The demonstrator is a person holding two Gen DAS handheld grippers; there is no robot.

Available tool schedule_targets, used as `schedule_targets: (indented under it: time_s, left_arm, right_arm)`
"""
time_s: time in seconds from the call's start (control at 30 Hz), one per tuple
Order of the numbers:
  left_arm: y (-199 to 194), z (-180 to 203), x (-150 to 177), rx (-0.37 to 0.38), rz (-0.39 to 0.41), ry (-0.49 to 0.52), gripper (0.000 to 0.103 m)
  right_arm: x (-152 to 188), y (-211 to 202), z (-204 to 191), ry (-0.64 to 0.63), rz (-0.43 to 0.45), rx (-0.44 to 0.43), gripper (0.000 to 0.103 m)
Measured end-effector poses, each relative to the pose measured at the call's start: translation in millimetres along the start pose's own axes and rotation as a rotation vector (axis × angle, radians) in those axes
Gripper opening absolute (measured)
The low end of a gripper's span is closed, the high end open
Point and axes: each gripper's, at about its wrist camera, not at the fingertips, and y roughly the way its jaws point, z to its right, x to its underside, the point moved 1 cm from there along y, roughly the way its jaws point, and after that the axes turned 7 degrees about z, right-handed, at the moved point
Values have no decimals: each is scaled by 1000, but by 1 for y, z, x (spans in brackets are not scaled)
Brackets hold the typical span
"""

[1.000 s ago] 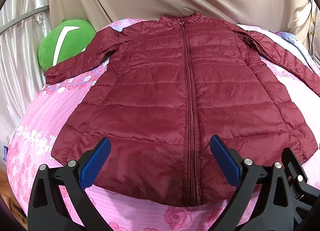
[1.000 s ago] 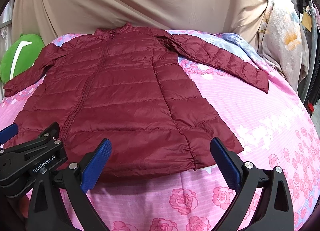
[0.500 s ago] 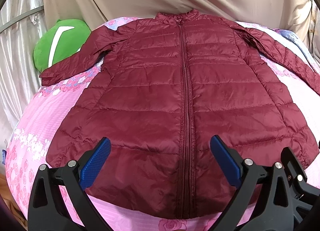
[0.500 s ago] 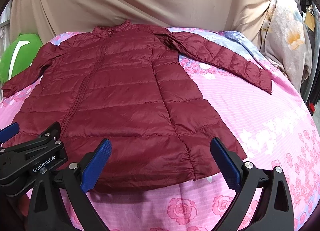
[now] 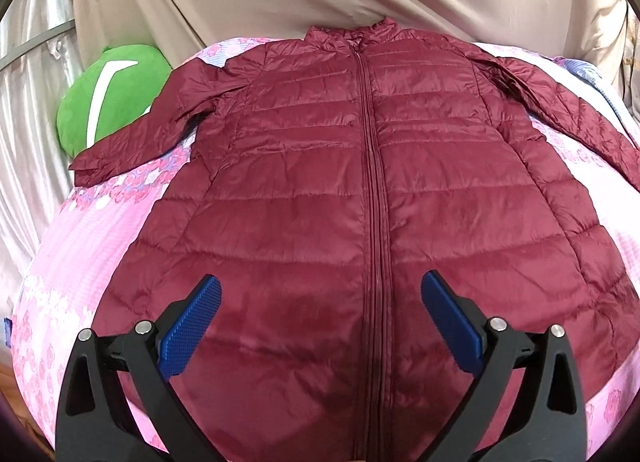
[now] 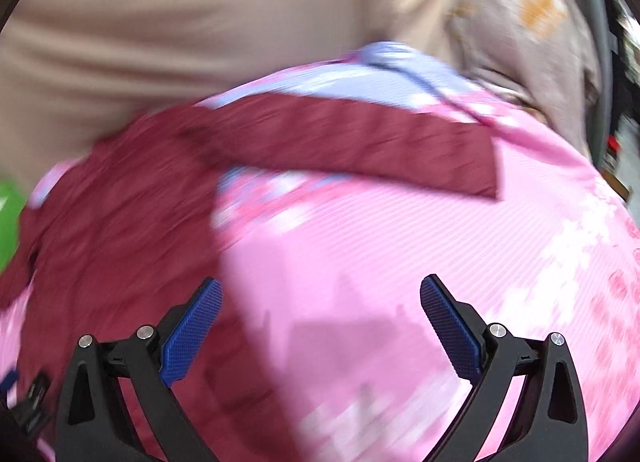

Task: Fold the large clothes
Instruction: 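Grasp the sleeve cuff with the right gripper and fold it across the jacket body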

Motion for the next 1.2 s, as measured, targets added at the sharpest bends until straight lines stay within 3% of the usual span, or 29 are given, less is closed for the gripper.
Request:
schedule_targets:
  time_s: [0.2, 0.5, 0.53, 0.6, 0.67, 0.73, 0.83, 0.93, 1.07, 1.2]
  left_arm:
    - [27, -3, -10, 54, -56, -11, 98]
    - [60, -5, -25, 66, -87, -5, 98]
    - [62, -5, -26, 74, -92, -8, 98]
    - [66, -6, -29, 88, -93, -9, 98]
    - [69, -7, -33, 91, -87, -7, 98]
    - [70, -7, -37, 93, -80, -5, 98]
    - [72, -11, -48, 92, -59, -1, 98]
    - [71, -16, -59, 83, -31, -4, 98]
    - [72, -29, -74, 74, 2, -21, 98]
    - [79, -45, -84, 72, 6, -59, 98]
  right_arm:
    - [-43, 65, 97, 153, 6, 203, 98]
    - [-63, 138, 146, 216, -94, 207, 94]
    - [-63, 147, 152, 240, -111, 203, 89]
    - [-68, 149, 154, 238, -86, 218, 68]
    - [-77, 155, 149, 235, -99, 192, 22]
    - [-89, 155, 141, 245, -92, 164, 8]
    - [-119, 140, 104, 203, -5, 96, 5]
    - [-158, 118, 37, 112, 93, -27, 4]
    - [-191, 88, -103, -45, 167, -267, 4]
    - [-177, 70, -248, -201, 150, -500, 4]
